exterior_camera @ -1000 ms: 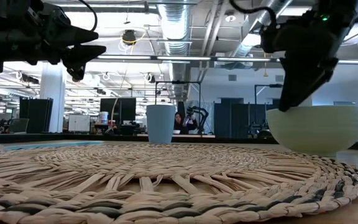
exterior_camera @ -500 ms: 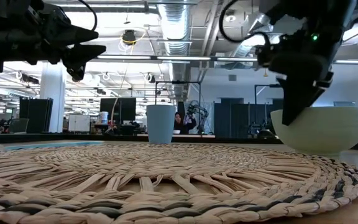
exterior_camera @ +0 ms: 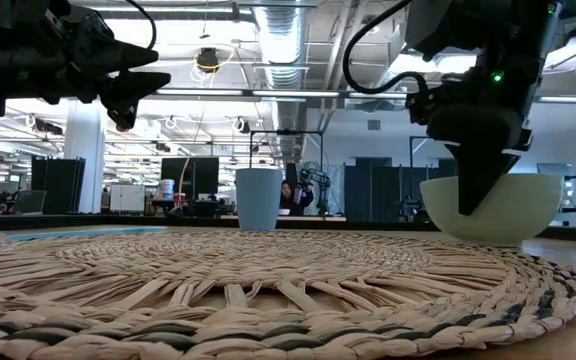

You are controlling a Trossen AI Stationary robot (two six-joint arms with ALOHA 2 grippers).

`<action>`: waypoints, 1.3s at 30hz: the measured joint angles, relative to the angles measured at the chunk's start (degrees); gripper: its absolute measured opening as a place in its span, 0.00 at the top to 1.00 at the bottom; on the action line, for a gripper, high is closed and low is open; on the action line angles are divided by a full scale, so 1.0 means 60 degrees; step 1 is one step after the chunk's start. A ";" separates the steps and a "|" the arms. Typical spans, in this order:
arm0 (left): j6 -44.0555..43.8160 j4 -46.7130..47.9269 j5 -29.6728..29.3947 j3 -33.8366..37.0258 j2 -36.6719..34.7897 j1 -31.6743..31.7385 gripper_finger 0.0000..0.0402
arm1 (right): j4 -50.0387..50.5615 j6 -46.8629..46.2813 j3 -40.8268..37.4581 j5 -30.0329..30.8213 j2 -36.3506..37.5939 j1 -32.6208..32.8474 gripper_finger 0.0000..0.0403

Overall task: Pick & Place Utensil
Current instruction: Put the green bowl on the brown placemat

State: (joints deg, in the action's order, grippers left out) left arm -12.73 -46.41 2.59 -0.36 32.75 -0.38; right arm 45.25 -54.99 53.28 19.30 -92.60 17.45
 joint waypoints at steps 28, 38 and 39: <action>-0.0003 0.0000 0.0001 0.0000 0.0000 0.0000 0.57 | -0.1077 0.2394 0.1733 -0.0013 0.0015 0.0022 0.99; -0.0002 -0.0029 -0.0001 0.0000 0.0000 0.0000 0.57 | -0.3157 0.3771 0.1733 -0.0743 -0.0004 0.0031 0.99; -0.0003 -0.0029 -0.0002 0.0000 0.0000 0.0000 0.57 | -0.3293 0.3771 0.1733 -0.0747 -0.0004 0.0049 0.99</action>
State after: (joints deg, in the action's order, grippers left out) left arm -12.75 -46.59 2.57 -0.36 32.75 -0.38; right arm 25.49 -32.36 63.68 14.81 -92.62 17.75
